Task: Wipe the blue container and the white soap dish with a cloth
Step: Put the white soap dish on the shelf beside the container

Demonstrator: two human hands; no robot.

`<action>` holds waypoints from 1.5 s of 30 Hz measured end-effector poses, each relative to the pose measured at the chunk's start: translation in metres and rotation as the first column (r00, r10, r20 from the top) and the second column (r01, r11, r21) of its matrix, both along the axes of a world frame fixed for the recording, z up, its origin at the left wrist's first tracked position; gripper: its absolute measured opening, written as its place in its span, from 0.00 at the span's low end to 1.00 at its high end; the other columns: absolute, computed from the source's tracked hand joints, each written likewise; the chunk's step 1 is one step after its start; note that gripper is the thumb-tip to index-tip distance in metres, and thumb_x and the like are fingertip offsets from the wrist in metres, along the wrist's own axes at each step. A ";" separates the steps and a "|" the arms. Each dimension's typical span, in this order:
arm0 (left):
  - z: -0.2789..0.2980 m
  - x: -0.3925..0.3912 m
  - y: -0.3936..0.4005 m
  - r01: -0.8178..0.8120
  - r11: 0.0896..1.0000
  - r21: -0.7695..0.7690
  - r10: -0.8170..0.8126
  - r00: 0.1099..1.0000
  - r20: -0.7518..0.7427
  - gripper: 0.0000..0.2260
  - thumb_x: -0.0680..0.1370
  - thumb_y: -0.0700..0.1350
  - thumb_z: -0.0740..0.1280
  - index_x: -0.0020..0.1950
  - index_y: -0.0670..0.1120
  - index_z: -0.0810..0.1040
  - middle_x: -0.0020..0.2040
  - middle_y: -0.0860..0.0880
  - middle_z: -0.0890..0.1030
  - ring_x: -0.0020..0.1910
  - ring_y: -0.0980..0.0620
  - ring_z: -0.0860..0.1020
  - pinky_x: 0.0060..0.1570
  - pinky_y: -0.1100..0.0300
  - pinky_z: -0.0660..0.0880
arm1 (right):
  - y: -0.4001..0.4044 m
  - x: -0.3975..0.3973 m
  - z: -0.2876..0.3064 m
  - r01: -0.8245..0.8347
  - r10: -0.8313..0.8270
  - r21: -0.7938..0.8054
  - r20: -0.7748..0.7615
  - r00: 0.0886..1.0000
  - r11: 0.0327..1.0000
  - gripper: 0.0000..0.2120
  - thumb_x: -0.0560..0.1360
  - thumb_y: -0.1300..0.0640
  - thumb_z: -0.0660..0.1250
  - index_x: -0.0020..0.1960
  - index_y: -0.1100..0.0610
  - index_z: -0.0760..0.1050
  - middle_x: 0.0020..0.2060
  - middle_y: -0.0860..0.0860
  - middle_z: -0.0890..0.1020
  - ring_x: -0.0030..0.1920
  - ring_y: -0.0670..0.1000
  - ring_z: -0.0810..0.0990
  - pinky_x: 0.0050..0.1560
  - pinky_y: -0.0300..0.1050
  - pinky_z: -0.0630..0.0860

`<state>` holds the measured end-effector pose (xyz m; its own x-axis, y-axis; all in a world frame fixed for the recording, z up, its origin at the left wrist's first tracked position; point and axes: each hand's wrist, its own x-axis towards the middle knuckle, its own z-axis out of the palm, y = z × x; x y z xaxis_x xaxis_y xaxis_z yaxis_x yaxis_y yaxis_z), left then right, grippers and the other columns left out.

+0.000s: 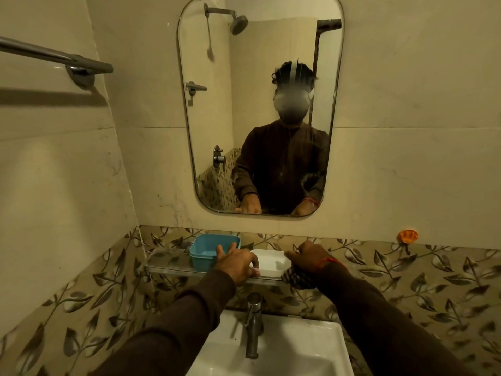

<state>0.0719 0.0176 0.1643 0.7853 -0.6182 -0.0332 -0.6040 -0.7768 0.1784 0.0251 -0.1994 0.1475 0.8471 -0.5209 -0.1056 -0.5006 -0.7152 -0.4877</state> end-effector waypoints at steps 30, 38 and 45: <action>-0.062 -0.167 0.034 -0.728 0.425 -0.538 -0.394 0.386 -0.834 0.20 0.78 0.49 0.72 0.70 0.52 0.73 0.60 0.42 0.84 0.53 0.40 0.86 0.51 0.44 0.84 | 0.076 -0.152 -0.026 -0.109 -0.308 0.978 0.160 0.938 0.175 0.14 0.80 0.56 0.63 0.60 0.64 0.77 0.57 0.64 0.82 0.59 0.62 0.80 0.59 0.61 0.76; -0.093 -0.147 0.061 -0.785 0.186 -0.591 -0.400 0.489 -0.775 0.22 0.77 0.41 0.72 0.71 0.46 0.75 0.63 0.44 0.84 0.62 0.46 0.82 0.61 0.50 0.80 | 0.112 -0.128 -0.058 -0.174 -0.267 0.978 0.200 0.943 0.119 0.16 0.81 0.56 0.59 0.65 0.60 0.76 0.59 0.59 0.82 0.62 0.59 0.79 0.65 0.58 0.72; -0.124 -0.112 0.111 -0.889 0.019 -0.457 -0.426 0.406 -0.808 0.19 0.79 0.36 0.68 0.70 0.44 0.76 0.61 0.41 0.84 0.59 0.42 0.84 0.49 0.52 0.83 | 0.157 -0.096 -0.084 -0.121 -0.271 0.968 0.180 0.946 0.222 0.10 0.78 0.56 0.67 0.56 0.59 0.80 0.49 0.58 0.85 0.47 0.55 0.84 0.42 0.49 0.81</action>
